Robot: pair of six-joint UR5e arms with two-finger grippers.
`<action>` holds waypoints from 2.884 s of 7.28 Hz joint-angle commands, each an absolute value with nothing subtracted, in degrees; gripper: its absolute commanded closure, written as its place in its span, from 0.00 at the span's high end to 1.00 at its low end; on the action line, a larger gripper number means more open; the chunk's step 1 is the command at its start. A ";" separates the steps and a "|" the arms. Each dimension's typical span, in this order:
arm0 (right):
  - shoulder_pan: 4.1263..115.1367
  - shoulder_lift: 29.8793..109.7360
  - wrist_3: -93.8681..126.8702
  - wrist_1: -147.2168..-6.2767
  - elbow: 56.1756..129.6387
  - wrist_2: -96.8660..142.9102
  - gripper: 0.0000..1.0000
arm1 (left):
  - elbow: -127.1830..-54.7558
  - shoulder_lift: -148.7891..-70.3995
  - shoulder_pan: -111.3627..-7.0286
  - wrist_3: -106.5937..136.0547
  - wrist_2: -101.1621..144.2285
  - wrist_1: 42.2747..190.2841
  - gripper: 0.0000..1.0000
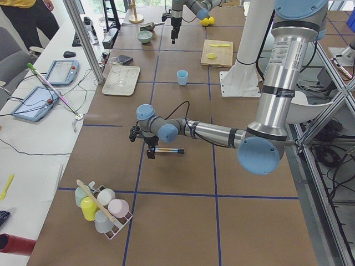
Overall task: Squeeze lemon into cup
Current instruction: 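Raise the right gripper away while the left gripper reaches for the steel muddler, then grasp the steel muddler with the left gripper and carry it over the cup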
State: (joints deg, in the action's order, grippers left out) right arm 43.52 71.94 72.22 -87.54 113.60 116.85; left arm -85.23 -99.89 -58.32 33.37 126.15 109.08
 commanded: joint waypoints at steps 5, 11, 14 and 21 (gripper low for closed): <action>43.42 71.90 72.33 -87.54 113.55 116.81 1.00 | -84.99 -99.93 -55.46 32.78 126.21 109.16 0.81; 43.33 71.98 72.69 -87.54 113.64 116.81 1.00 | -85.43 -101.24 -55.37 32.78 126.47 107.24 0.00; 43.59 72.07 72.43 -87.54 114.78 116.98 1.00 | -100.84 -105.01 -55.46 33.31 126.48 102.66 0.00; 52.18 80.93 63.49 -87.54 116.46 120.74 1.00 | -102.04 -123.24 -36.35 33.31 103.59 139.14 0.00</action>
State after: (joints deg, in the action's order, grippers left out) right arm 49.76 78.89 66.74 -87.54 116.43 119.17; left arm -103.31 -124.31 -42.29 33.27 117.17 124.42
